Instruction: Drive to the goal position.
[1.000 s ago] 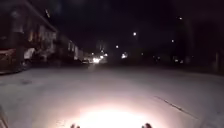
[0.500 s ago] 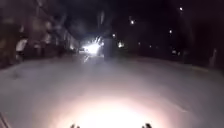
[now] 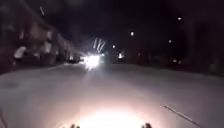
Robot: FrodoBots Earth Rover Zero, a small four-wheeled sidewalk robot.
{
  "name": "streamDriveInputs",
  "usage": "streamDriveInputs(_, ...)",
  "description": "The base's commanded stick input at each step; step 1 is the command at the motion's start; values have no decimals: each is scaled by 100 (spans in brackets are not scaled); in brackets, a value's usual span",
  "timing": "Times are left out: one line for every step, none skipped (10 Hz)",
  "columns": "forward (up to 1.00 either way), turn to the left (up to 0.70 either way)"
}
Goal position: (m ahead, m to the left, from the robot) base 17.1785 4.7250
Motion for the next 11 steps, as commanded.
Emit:
streamDriveInputs(70,0)
streamDriveInputs(70,22)
streamDriveInputs(70,35)
streamDriveInputs(70,35)
streamDriveInputs(70,35)
streamDriveInputs(70,35)
streamDriveInputs(70,5)
streamDriveInputs(70,0)
streamDriveInputs(70,0)
streamDriveInputs(70,0)
streamDriveInputs(70,0)
